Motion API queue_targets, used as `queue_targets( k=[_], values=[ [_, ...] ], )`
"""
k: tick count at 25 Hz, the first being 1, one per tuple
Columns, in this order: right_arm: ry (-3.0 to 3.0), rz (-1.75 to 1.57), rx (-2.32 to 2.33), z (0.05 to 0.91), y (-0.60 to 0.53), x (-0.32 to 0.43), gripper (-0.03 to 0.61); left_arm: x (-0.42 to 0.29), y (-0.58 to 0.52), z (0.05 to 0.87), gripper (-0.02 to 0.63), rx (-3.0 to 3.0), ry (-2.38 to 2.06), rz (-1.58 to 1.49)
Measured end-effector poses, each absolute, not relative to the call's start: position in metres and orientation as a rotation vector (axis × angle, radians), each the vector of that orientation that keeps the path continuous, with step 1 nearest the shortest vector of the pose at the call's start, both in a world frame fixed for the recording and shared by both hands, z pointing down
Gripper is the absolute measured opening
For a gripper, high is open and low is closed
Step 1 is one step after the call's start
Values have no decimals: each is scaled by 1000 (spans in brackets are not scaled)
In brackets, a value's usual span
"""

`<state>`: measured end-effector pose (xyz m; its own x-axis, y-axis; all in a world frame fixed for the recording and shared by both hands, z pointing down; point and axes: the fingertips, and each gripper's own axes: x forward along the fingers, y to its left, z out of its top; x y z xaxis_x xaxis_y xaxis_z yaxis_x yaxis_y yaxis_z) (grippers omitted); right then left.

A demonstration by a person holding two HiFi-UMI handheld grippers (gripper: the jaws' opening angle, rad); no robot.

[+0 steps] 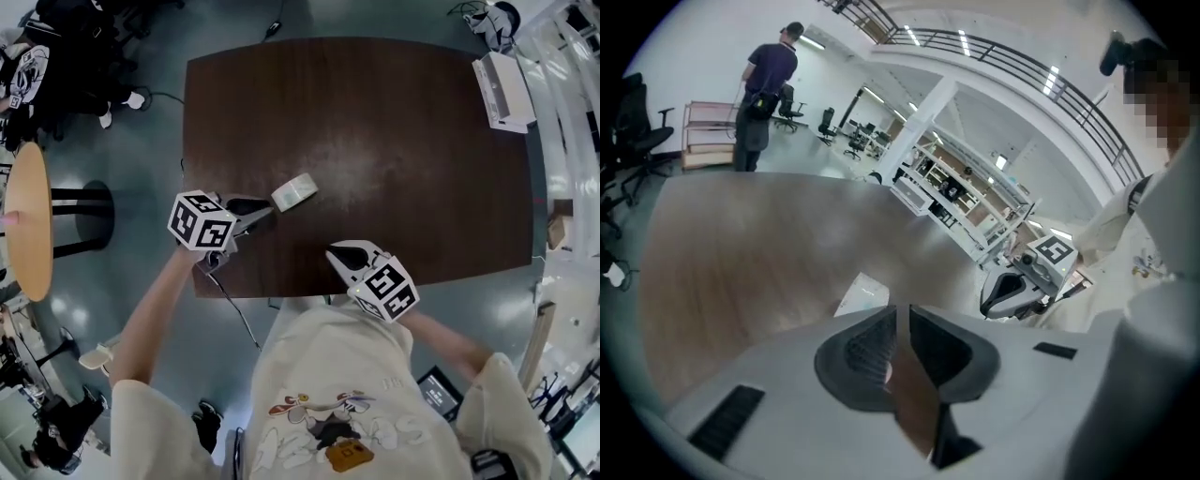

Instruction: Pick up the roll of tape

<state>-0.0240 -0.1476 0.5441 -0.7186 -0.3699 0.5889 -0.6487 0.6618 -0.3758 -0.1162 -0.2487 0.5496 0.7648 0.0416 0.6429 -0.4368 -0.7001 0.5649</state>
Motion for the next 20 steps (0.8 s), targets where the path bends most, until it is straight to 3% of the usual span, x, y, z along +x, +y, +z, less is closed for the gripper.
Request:
queue_targets(
  k=[20],
  values=[
    [-2383, 863, 736, 566, -170, -16, 6, -89, -297, 617, 120, 1913, 419, 1090]
  ],
)
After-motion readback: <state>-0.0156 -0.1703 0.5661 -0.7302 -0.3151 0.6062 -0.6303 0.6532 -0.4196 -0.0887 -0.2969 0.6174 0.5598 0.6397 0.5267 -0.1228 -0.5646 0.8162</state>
